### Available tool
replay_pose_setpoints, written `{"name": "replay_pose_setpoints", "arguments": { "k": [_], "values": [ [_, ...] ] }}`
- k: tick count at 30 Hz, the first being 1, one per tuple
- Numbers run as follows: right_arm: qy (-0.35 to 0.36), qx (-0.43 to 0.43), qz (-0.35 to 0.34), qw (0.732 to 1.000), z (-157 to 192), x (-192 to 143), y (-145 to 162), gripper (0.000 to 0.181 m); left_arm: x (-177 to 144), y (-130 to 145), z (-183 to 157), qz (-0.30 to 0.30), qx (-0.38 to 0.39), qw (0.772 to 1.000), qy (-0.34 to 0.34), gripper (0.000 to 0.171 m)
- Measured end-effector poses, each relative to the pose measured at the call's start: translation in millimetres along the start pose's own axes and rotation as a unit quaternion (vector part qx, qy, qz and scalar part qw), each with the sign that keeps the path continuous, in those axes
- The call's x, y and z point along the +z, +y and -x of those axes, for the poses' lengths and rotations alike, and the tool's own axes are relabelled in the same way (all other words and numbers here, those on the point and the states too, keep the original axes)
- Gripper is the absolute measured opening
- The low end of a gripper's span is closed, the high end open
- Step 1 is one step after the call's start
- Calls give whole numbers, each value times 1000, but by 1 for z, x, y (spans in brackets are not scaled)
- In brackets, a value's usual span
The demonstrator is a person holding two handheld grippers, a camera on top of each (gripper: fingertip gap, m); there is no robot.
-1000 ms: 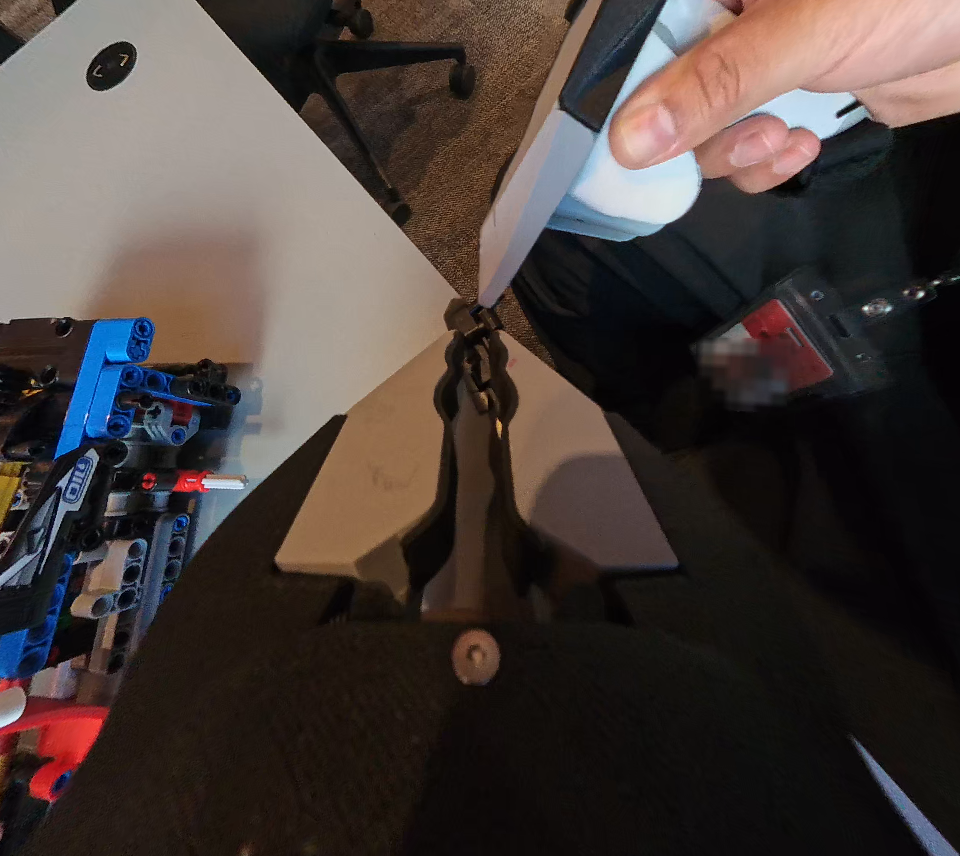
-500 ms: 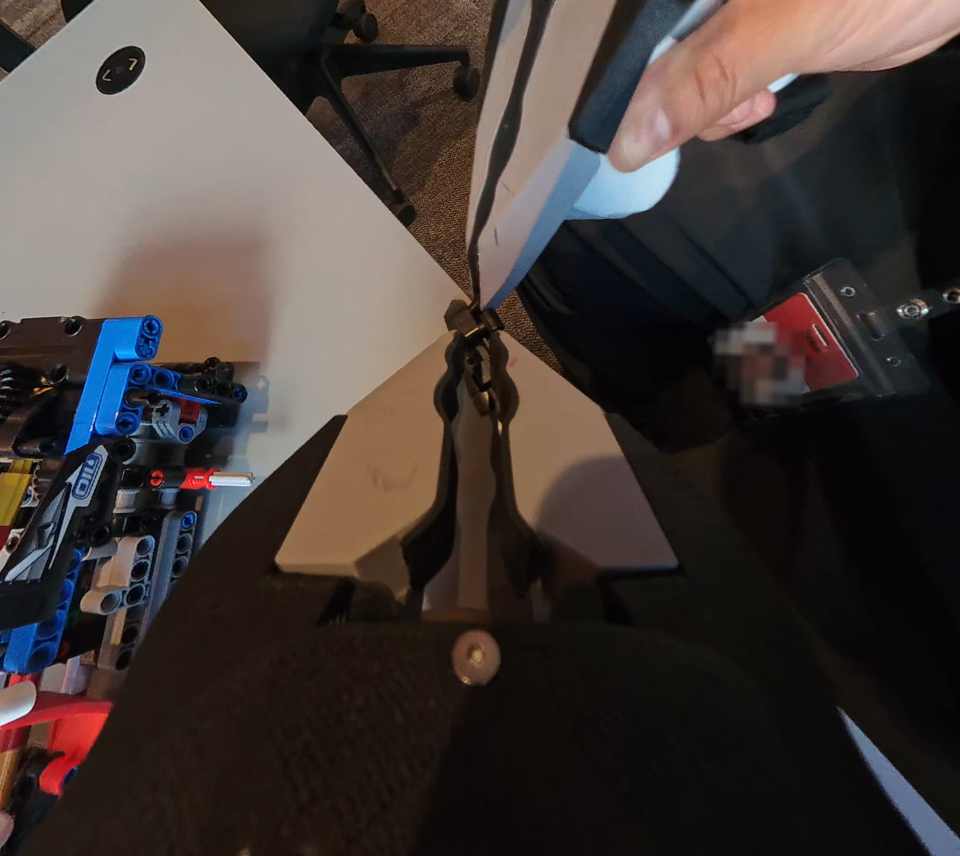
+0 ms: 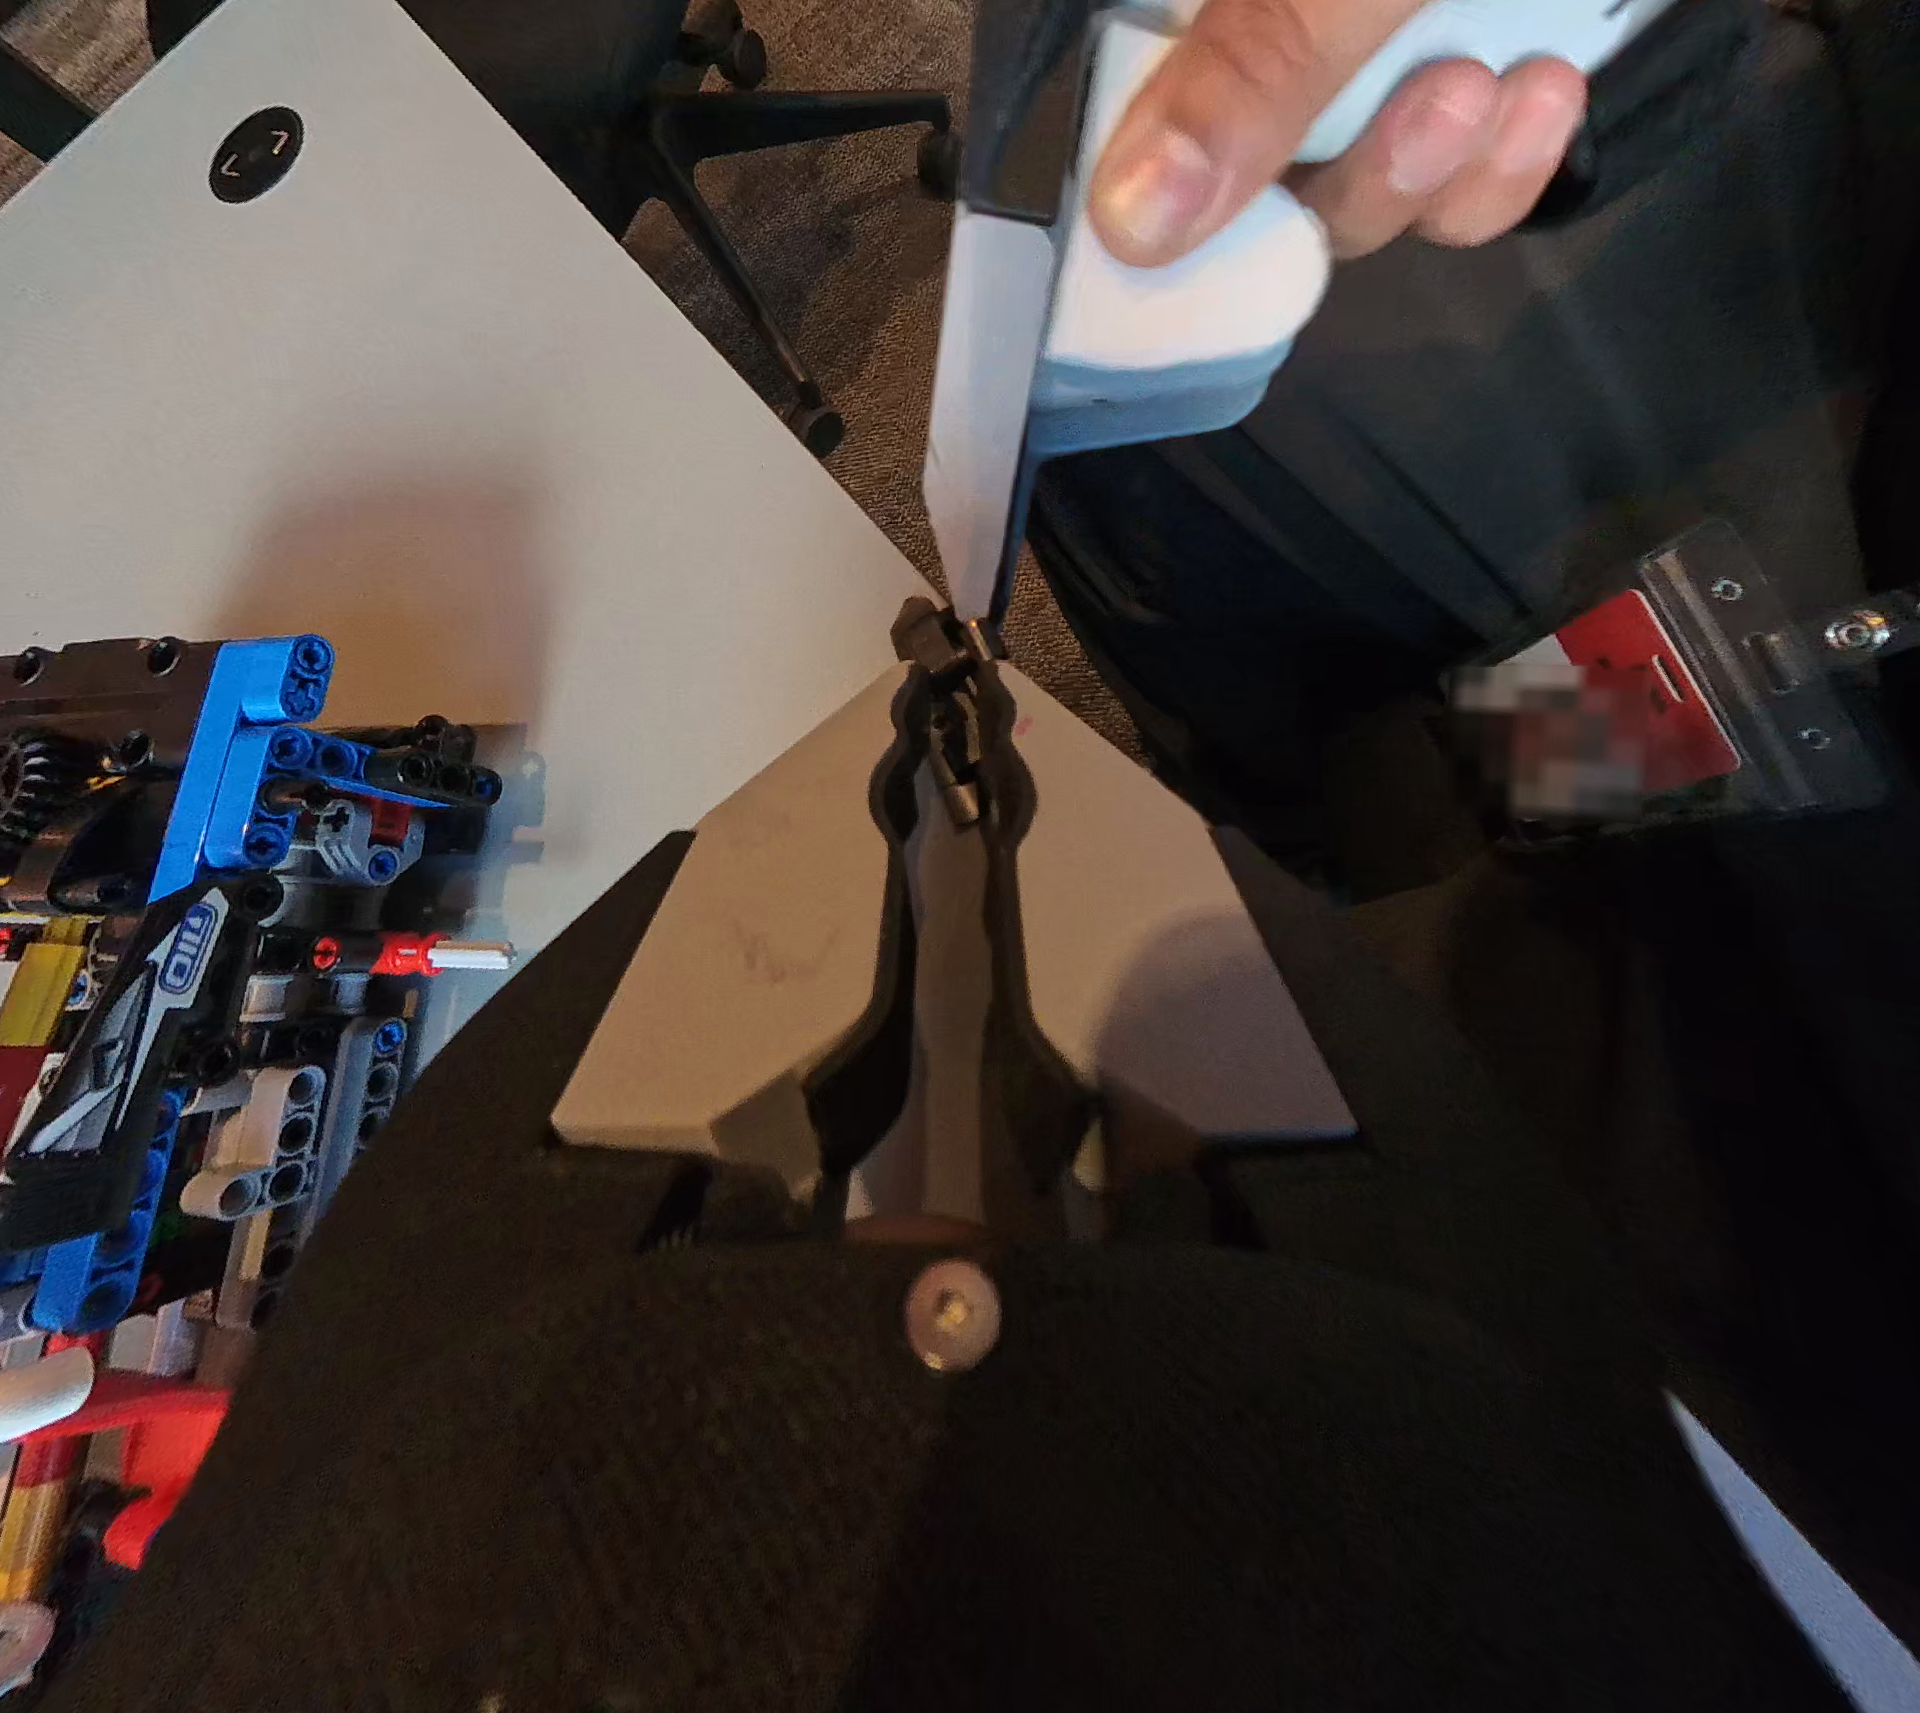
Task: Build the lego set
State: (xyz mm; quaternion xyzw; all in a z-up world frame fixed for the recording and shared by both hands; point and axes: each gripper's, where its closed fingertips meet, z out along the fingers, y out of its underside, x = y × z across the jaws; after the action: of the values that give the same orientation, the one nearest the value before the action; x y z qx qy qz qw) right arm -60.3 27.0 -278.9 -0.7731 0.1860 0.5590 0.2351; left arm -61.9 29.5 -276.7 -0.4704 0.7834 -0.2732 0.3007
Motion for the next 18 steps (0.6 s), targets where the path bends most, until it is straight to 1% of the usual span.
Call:
{"name": "replay_pose_setpoints", "arguments": {
  "k": [2, 5, 7, 9, 13, 16, 18],
  "values": [
    [-40, 58, 32, 997, 1, 0, 1, 4, 0, 0, 0, 0, 1, 1000, 1, 7],
    [-53, 94, 76, 991, 1, 0, 2, 4, 0, 0, 0, -1, 6, 1000, -1, 7],
    [-75, 141, 94, 983, 2, 0, 2, 4, 0, 0, 0, -1, 12, 1000, -4, 7],
    [-91, 179, 98, 975, 2, 1, 2, 4, 0, 0, 0, -1, 16, 1000, -7, 7],
    [-61, 168, 95, 979, 2, 1, 2, 2, 0, 0, 0, -1, 19, 1000, -9, 8],
    [-34, 147, 63, 987, 1, 2, 0, 3, 0, 1, 2, 0, 25, 1000, -16, 7],
    [-31, 136, 46, 989, 1, 2, 0, 2, 0, 1, 1, -1, 23, 1000, -13, 7]
  ]
}}
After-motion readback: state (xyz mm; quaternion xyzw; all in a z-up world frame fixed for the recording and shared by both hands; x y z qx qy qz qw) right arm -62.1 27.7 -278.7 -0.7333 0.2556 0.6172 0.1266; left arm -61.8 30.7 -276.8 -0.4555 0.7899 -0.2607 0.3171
